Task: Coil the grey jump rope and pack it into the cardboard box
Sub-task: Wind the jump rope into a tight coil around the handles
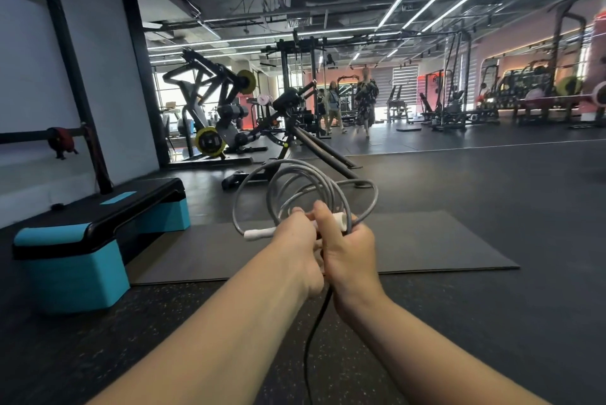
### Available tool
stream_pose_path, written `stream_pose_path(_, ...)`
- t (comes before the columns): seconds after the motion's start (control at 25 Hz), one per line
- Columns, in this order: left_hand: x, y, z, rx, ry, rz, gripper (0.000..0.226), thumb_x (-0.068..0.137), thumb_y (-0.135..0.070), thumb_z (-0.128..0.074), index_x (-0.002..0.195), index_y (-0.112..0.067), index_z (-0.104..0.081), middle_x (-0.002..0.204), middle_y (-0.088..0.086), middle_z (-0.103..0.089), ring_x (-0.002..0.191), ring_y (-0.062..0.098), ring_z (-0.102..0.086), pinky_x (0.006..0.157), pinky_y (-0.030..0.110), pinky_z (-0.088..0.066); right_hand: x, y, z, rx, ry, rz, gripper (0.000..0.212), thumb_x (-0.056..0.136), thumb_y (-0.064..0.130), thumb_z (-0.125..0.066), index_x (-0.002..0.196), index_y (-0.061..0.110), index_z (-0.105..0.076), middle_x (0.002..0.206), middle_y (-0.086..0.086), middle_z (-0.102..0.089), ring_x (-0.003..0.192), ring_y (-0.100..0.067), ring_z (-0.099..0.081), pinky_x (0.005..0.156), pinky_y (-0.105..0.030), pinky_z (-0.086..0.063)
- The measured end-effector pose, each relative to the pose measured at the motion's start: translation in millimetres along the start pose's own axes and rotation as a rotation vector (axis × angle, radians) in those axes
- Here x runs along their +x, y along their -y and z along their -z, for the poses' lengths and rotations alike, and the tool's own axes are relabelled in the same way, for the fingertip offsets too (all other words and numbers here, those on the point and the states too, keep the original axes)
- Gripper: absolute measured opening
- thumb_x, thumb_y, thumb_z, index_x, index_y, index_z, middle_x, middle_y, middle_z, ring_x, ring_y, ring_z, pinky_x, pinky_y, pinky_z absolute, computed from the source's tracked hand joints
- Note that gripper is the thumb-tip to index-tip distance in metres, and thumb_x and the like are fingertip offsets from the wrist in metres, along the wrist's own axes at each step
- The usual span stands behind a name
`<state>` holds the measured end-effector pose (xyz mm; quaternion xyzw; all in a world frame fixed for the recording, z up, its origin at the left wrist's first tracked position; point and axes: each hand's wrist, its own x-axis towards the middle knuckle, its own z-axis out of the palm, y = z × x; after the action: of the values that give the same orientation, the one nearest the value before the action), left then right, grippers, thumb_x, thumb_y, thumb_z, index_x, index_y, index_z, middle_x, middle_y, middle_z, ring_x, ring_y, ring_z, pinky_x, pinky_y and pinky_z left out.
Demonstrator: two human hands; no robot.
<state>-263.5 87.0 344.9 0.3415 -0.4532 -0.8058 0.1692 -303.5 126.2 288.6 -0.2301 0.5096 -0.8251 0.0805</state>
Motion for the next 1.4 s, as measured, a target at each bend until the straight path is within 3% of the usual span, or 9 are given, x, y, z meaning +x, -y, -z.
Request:
stream_pose_path(0.12, -15, 7, 15, 0.035, 0.018, 0.01, 0.031, 0.097, -0.045, -0.053, 0.112, -0.022, -0.068, 0.118, 0.014, -0.06, 0.107, 0.034, -0.055, 0.095, 0.046, -0.045, 10, 16, 9, 0.001, 0.02, -0.002, 0.035, 0.095, 0.028, -0.068, 0.064, 0.012, -0.073, 0.059, -0.006, -0.072, 0.053, -0.018, -0.066, 0.054, -0.026, -0.051)
stream_pose_path(0.2, -20, 12, 34, 0.183, -0.251, -0.191, 0.081, 0.082, -0.034, -0.076, 0.149, -0.018, -0.033, 0.151, 0.017, -0.035, 0.135, 0.039, -0.037, 0.104, 0.049, -0.039, 21, 33, 22, -0.011, 0.066, 0.008, 0.032, 0.098, 0.022, -0.063, 0.069, 0.009, -0.066, 0.056, -0.002, -0.069, 0.058, -0.018, -0.068, 0.065, -0.03, -0.057)
stream_pose_path(0.28, -21, 8, 52, 0.681, -0.451, -0.744, 0.126, 0.071, -0.032, -0.086, 0.158, -0.029, 0.004, 0.167, 0.01, 0.001, 0.151, 0.036, -0.01, 0.115, 0.049, -0.027, 28, 44, 32, -0.067, 0.217, -0.024, 0.032, 0.099, 0.023, -0.061, 0.07, 0.012, -0.058, 0.054, -0.001, -0.058, 0.063, -0.023, -0.063, 0.073, -0.039, -0.056)
stream_pose_path(0.44, -13, -29, 48, 1.82, -0.313, -1.616, 0.126, 0.07, -0.039, -0.079, 0.159, -0.03, 0.009, 0.168, 0.003, 0.02, 0.153, 0.027, 0.018, 0.122, 0.058, 0.001, 20, 51, 28, -0.318, 0.552, -0.044, 0.035, 0.101, 0.022, -0.058, 0.069, 0.016, -0.047, 0.058, -0.003, -0.038, 0.057, -0.017, -0.044, 0.069, -0.036, -0.047)
stream_pose_path(0.6, -8, -67, 27, 2.161, 0.239, -1.503, 0.06, 0.087, -0.018, -0.065, 0.141, -0.031, -0.043, 0.157, 0.0, -0.04, 0.15, 0.029, -0.025, 0.12, 0.049, -0.024, 12, 61, 26, -0.323, 0.735, -0.143, 0.013, 0.099, 0.012, -0.059, 0.088, 0.01, -0.052, 0.059, 0.0, -0.038, 0.062, -0.017, -0.042, 0.082, -0.04, -0.054)
stream_pose_path(0.76, -3, -83, 46, 2.111, 0.369, -1.211, 0.019, 0.093, -0.017, -0.055, 0.103, -0.033, -0.05, 0.088, -0.005, -0.069, 0.081, 0.018, -0.064, 0.073, 0.04, -0.052, 14, 65, 30, -0.493, 0.817, -0.116, 0.017, 0.097, 0.024, -0.069, 0.097, 0.008, -0.062, 0.078, -0.013, -0.052, 0.08, -0.024, -0.064, 0.086, -0.045, -0.051)
stream_pose_path(1.04, -8, -52, 59, 1.42, 0.402, -0.935, 0.025, 0.09, 0.001, -0.051, 0.101, -0.019, -0.061, 0.05, -0.009, -0.063, 0.048, 0.011, -0.066, 0.052, 0.033, -0.054, 10, 82, 31, -0.968, 0.644, 0.135, 0.055, 0.091, 0.055, -0.065, 0.085, 0.001, -0.064, 0.066, -0.012, -0.075, 0.049, -0.023, -0.065, 0.048, -0.032, -0.05)
stream_pose_path(1.24, -16, -29, 52, 1.341, 0.353, -0.984, 0.035, 0.09, -0.029, -0.069, 0.122, -0.031, -0.055, 0.079, -0.021, -0.068, 0.066, -0.007, -0.063, 0.059, 0.011, -0.044, 10, 72, 39, -1.44, 0.406, 0.425, 0.083, 0.094, 0.076, -0.015, 0.079, 0.01, -0.062, 0.074, -0.013, -0.066, 0.08, -0.037, -0.064, 0.073, -0.049, -0.053)
stream_pose_path(1.4, -9, -10, 53, 1.342, 0.302, -1.144, 0.084, 0.089, -0.023, -0.069, 0.15, -0.048, -0.016, 0.097, -0.006, -0.074, 0.081, 0.012, -0.07, 0.068, 0.028, -0.053, 3, 76, 38, -1.426, 0.536, 0.31, 0.09, 0.076, 0.083, 0.007, 0.09, 0.029, -0.064, 0.092, -0.004, -0.071, 0.093, -0.031, -0.063, 0.082, -0.047, -0.051)
